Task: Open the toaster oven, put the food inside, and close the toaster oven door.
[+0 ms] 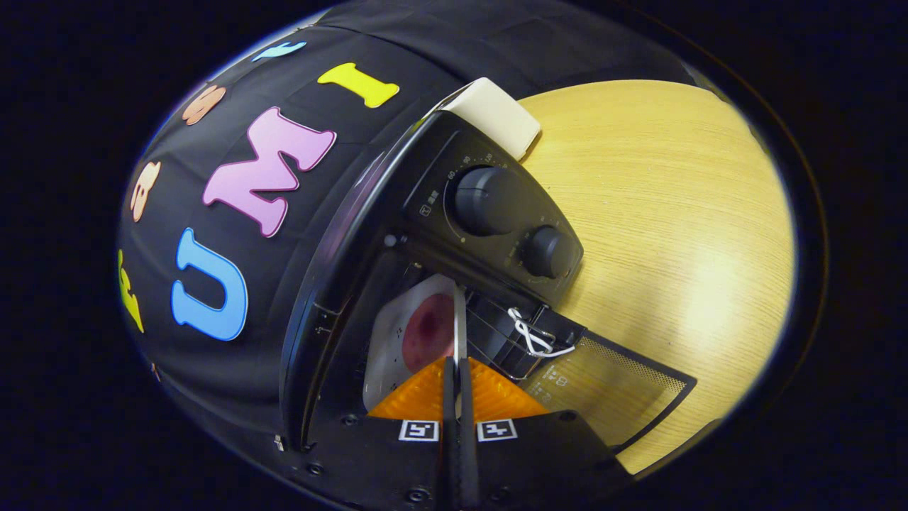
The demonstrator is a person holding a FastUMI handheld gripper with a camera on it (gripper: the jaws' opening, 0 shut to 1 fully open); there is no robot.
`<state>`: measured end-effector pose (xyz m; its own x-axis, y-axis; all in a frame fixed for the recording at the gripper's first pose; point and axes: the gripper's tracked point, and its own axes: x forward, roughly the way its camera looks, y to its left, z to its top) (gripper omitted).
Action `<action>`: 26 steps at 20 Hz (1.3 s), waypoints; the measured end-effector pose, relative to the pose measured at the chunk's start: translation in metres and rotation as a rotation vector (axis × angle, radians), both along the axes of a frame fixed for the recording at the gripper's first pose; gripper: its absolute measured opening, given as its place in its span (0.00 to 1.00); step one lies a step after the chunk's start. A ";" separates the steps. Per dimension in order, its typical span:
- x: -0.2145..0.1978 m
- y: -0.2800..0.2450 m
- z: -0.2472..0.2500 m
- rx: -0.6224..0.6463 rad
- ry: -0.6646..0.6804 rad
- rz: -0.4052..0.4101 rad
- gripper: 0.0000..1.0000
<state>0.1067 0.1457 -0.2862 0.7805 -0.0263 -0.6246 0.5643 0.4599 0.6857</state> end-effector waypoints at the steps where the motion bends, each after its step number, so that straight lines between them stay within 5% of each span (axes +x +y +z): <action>1: 0.001 0.001 -0.001 0.001 0.005 -0.005 0.05; 6: 0.000 0.000 0.000 0.000 0.022 -0.026 0.05; 10: -0.001 0.000 0.009 0.033 -0.007 -0.009 0.20; 13: -0.009 0.002 0.013 0.036 -0.013 0.027 0.71; 16: -0.025 0.003 0.011 0.009 0.001 0.072 0.86; 17: -0.035 0.003 0.013 0.000 0.025 0.084 1.00; 26: -0.095 0.014 0.032 -0.145 0.008 0.388 0.99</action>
<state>0.0117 0.1598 -0.2543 0.7447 0.1806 -0.6425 0.3353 0.7312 0.5941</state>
